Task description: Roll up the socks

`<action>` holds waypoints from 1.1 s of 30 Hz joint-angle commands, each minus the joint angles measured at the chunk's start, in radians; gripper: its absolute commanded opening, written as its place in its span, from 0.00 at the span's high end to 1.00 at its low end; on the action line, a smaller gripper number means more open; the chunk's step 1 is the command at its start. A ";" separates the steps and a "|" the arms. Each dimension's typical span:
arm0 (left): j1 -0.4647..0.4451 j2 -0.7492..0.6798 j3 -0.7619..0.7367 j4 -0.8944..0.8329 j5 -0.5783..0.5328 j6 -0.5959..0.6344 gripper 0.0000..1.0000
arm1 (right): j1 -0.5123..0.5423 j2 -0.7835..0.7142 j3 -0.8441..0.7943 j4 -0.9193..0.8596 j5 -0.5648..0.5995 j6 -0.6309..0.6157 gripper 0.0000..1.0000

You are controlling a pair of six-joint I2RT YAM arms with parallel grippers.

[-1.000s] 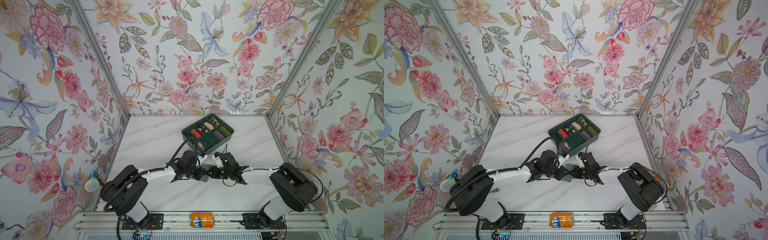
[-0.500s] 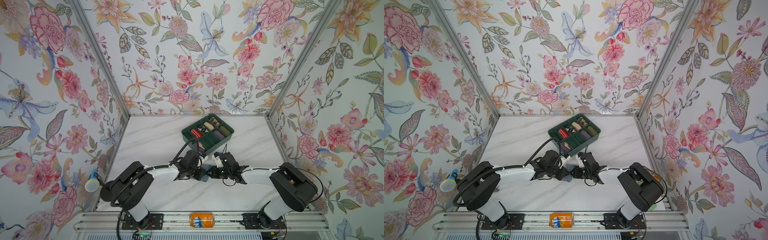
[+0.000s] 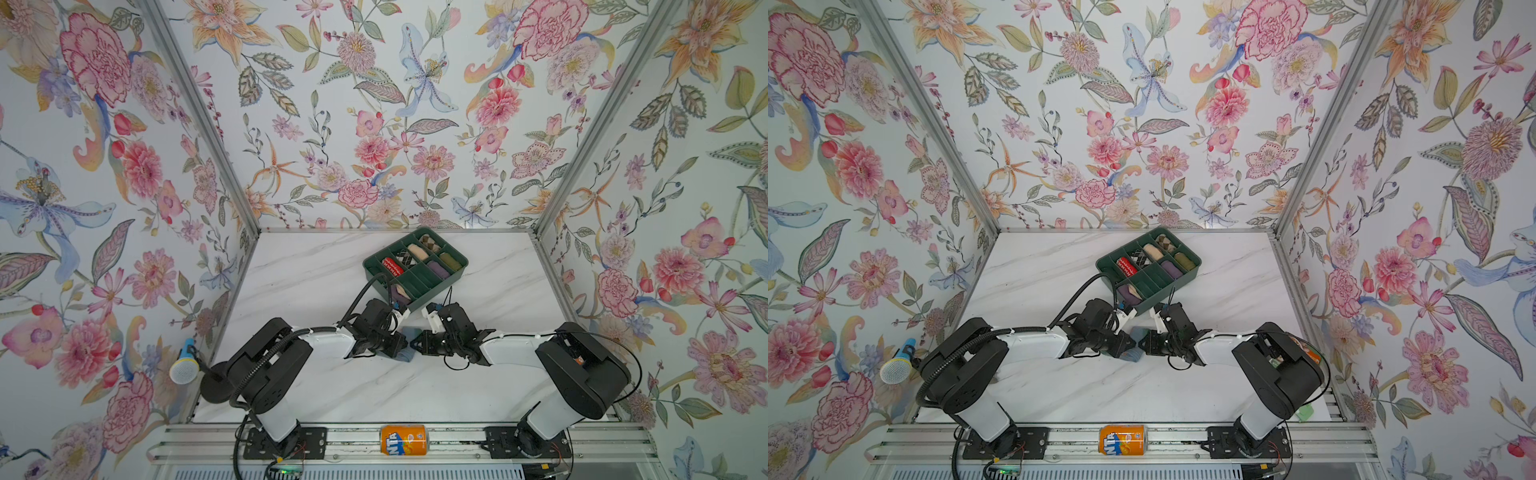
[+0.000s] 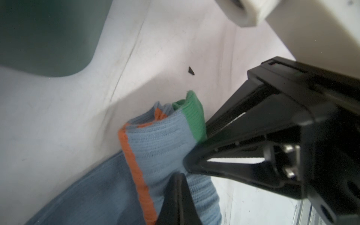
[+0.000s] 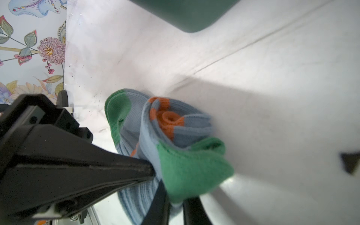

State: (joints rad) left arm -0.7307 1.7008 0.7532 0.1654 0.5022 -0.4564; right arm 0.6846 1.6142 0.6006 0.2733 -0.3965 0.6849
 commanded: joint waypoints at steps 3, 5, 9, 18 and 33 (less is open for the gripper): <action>0.020 0.074 -0.063 -0.020 -0.010 -0.006 1.00 | -0.017 -0.056 -0.057 -0.022 -0.033 0.015 0.69; 0.021 0.077 -0.069 -0.012 -0.009 -0.007 1.00 | -0.026 -0.091 -0.076 -0.017 -0.039 0.026 0.67; 0.033 0.079 -0.088 0.004 -0.005 -0.010 1.00 | -0.032 -0.157 -0.117 -0.006 -0.042 0.058 0.64; 0.050 0.085 -0.135 0.073 0.024 -0.038 1.00 | -0.025 -0.194 -0.231 0.205 -0.040 0.223 0.63; 0.056 0.077 -0.179 0.125 0.035 -0.059 1.00 | 0.035 -0.056 -0.229 0.403 -0.011 0.331 0.62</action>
State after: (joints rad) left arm -0.6891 1.7283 0.6304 0.4454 0.5922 -0.5087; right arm 0.7067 1.5272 0.3737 0.6075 -0.4263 0.9779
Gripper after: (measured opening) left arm 0.048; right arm 0.384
